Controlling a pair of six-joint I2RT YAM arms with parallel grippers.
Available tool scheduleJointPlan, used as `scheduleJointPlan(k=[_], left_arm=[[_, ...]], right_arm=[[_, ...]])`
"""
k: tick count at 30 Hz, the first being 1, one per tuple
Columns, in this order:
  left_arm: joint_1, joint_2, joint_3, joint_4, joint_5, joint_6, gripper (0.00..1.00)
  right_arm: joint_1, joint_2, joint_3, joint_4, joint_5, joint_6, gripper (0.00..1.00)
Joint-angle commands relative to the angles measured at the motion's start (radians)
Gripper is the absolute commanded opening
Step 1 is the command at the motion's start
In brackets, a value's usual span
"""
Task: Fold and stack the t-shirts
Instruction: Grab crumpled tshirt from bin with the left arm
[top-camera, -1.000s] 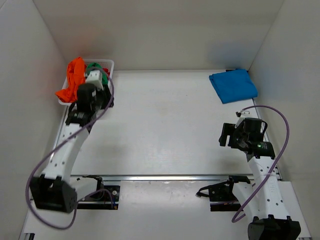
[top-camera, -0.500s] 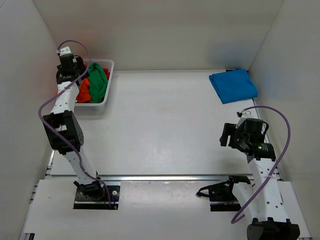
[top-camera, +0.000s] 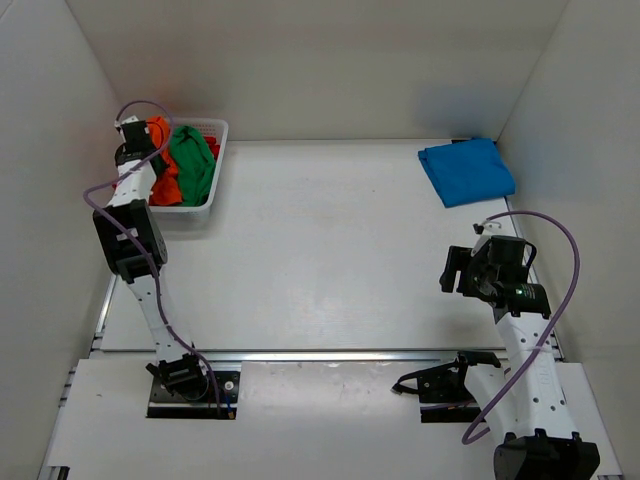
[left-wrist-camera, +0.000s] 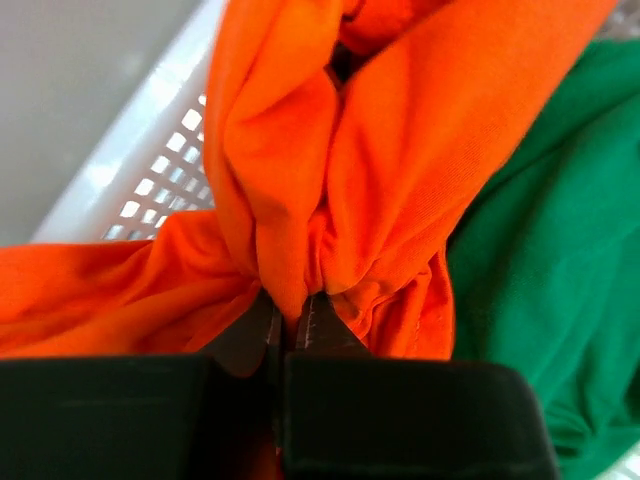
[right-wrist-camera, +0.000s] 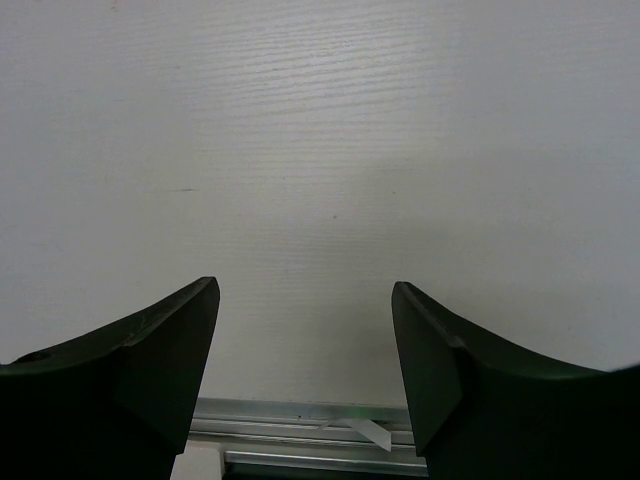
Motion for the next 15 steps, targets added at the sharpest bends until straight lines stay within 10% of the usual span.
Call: scheduleJointPlan(k=[1,10,15], left_arm=[[-0.014,-0.111,0.067,-0.051,-0.056,-0.021,0.00],[-0.038,-0.478,0.014,-0.075,-0.142,-0.053,0.00],[-0.247,-0.697,-0.011,-0.030,-0.139,0.049,0.00]], right_arm=[[-0.002,-0.004,0.023,0.021,-0.003,-0.012,0.67],[0.012,-0.039,0.019,0.027,0.005,-0.005,0.68],[0.012,-0.076,0.010,0.042,0.006,-0.003,0.67]])
